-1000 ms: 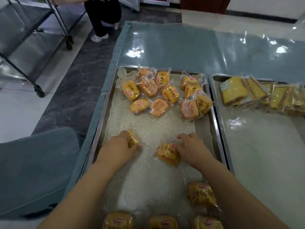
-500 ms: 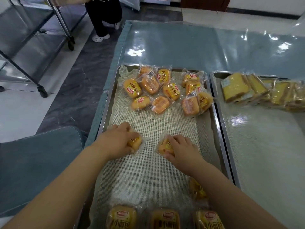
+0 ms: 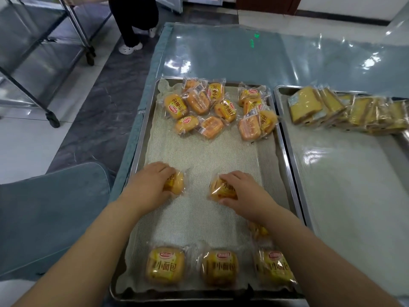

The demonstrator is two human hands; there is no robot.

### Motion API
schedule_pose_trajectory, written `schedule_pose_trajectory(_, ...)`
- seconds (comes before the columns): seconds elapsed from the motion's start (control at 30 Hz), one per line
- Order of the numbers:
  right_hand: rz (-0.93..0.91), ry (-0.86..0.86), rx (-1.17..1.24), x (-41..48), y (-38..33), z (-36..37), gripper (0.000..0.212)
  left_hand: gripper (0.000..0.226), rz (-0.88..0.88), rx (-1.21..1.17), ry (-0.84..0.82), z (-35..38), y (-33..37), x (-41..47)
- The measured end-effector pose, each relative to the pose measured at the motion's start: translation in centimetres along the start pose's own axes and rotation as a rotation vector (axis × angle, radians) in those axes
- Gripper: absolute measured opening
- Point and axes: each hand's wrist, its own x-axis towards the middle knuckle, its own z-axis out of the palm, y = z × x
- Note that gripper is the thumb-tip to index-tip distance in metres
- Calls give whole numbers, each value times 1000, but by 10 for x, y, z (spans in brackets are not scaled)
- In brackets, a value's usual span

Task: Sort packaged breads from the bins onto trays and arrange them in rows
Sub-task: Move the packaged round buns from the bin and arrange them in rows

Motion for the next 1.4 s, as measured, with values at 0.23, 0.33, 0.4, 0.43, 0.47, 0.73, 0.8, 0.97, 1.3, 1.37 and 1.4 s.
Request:
schedule_pose_trajectory(0.23, -112, -69, -140, -31, -15, 12, 68, 56, 37, -17, -58, 14, 17, -49)
schedule_pose_trajectory(0.33, -104, -126, -200, -34, -20, 16, 68, 59, 33, 3, -99, 19, 20, -56)
schedule_pose_trajectory(0.4, -90, -142, -217, -36, -21, 19, 70, 61, 29, -6, -107, 20, 21, -58)
schedule_pose_trajectory(0.43, -86, -144, -220, -38, -22, 20, 71, 64, 27, -13, -114, 21, 21, -60)
schedule_pose_trajectory(0.47, -83, -142, -224, -39, -22, 20, 72, 66, 27, -22, -115, 21, 21, -61)
schedule_pose_trajectory(0.73, -133, 136, -190, -63, -25, 25, 54, 40, 89, -116, 95, 27, 24, -93)
schedule_pose_trajectory(0.8, -175, 154, -115, -72, -27, 31, 41, 37, 114, -142, 22, 33, 24, -102)
schedule_pose_trajectory(0.97, -181, -33, -78, -91, -33, 45, 47, 61, 164, -134, -80, 50, 21, -117)
schedule_pose_trajectory(1.3, -90, -170, -132, -92, -37, 46, 53, 82, 160, 19, -177, 45, 21, -116)
schedule_pose_trajectory(1.37, -86, -197, -140, -90, -38, 45, 52, 80, 155, 41, -211, 45, 21, -116)
schedule_pose_trajectory(1.4, -89, -210, -147, -88, -39, 45, 52, 82, 153, 41, -218, 44, 21, -115)
